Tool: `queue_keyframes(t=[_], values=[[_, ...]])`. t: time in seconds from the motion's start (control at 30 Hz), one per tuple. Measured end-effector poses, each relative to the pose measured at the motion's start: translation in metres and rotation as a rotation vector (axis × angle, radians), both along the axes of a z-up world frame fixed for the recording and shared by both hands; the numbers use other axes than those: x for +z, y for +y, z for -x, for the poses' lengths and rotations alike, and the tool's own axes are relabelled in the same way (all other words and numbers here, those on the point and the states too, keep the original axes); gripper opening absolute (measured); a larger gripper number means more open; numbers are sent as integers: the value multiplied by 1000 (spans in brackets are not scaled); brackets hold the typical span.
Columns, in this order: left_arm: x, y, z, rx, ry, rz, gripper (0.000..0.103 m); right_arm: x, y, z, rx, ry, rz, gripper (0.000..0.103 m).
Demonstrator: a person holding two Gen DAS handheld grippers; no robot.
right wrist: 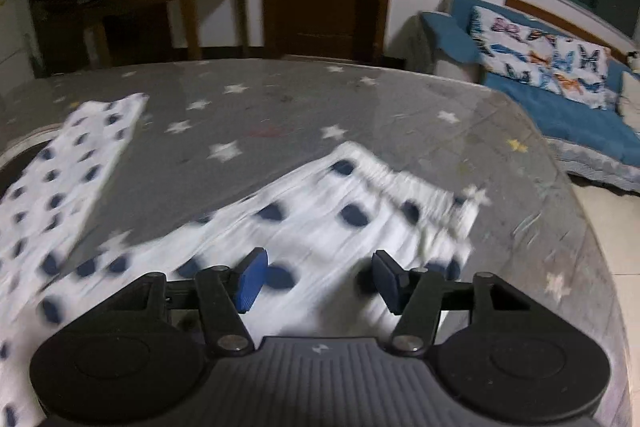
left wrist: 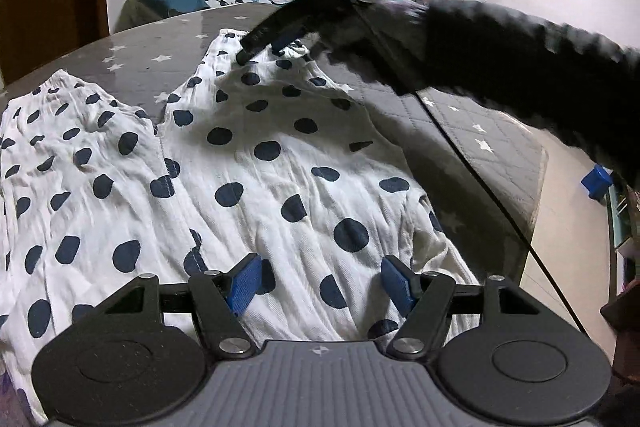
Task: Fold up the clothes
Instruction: 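Grasp the pants waistband with the right gripper and lift it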
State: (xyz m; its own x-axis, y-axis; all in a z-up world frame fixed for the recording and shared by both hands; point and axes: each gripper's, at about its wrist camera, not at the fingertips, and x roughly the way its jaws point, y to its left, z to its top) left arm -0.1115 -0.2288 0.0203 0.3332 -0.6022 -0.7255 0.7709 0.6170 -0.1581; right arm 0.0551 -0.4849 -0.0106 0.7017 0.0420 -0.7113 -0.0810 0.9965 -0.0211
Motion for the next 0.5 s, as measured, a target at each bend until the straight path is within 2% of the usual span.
queue_keyframes(t=[0.17,0.23,0.33,0.5], values=[[-1,0,-2,-9,9,14,73,-4,-15,-29,-66,-11,5,61],[-1,0,-3,-7,15,20,74,-3,-18,-36,-79,-13,11,66],[3,7,-7,22,17,32,76,1,-14,-43,-87,-11,36,66],[14,30,-13,115,-13,53,81,24,26,-48,24,-3,86,66]])
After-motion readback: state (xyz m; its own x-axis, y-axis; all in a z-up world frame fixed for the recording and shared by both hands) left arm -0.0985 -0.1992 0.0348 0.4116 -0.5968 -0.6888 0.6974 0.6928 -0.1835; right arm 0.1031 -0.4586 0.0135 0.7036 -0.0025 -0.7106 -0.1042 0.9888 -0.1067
